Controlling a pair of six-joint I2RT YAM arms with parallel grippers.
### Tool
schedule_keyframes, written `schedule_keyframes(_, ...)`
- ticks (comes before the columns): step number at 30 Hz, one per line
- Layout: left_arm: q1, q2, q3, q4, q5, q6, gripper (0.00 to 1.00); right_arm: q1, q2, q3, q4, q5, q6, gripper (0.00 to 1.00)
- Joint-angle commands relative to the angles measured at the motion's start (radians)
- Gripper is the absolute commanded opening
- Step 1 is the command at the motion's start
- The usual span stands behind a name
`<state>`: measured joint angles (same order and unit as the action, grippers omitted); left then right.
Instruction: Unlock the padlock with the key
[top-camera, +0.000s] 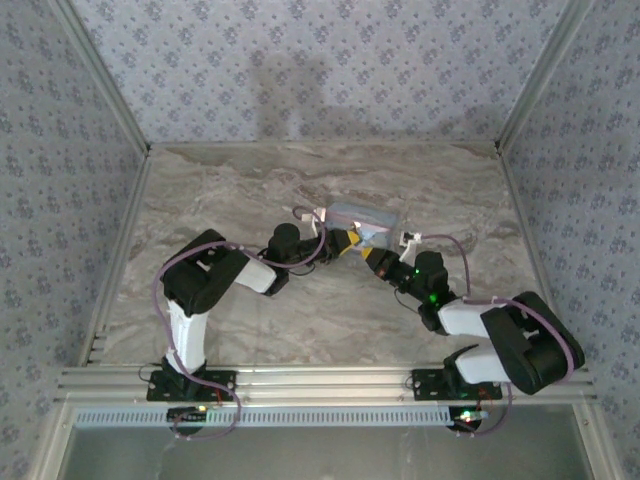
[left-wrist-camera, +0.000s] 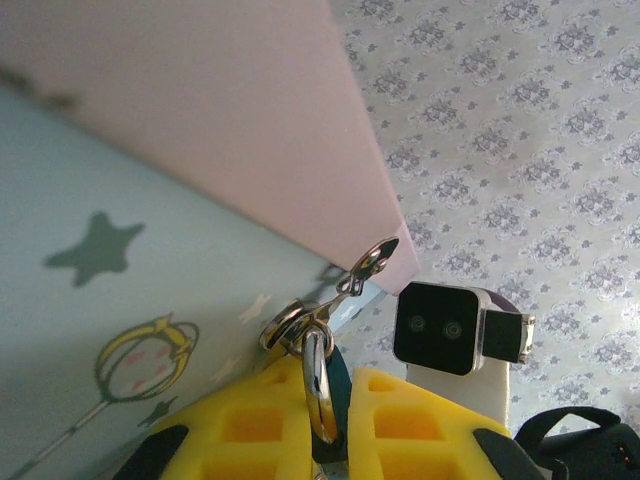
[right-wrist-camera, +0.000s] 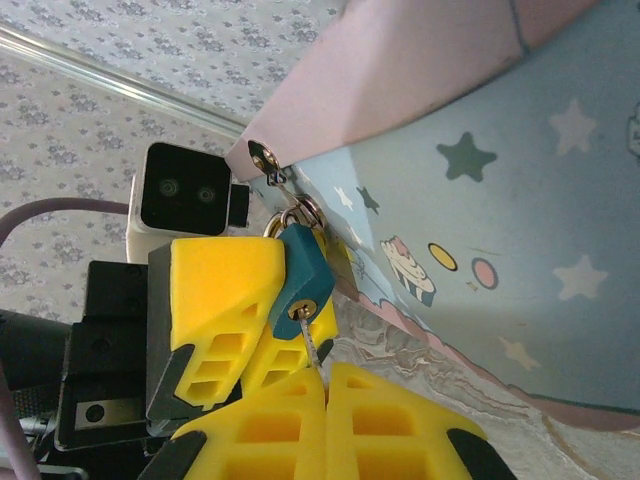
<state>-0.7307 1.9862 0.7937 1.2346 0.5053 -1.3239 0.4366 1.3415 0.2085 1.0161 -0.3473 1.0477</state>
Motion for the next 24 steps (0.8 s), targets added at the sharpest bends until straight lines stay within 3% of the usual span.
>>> schedule_keyframes(1, -0.006, 0.005, 0.015, 0.138, 0.040, -0.003, 0.00, -0.018, 0.020, 0.029, 0.065, -0.028, 0.045, 0.00)
schedule_keyframes(18, -0.012, 0.006, 0.022, 0.172, 0.064, -0.014, 0.00, -0.081, 0.042, 0.092, -0.033, -0.103, 0.103, 0.00)
schedule_keyframes(24, -0.014, 0.003, 0.020, 0.172, 0.068, -0.013, 0.00, -0.124, 0.077, 0.112, 0.009, -0.164, 0.196, 0.00)
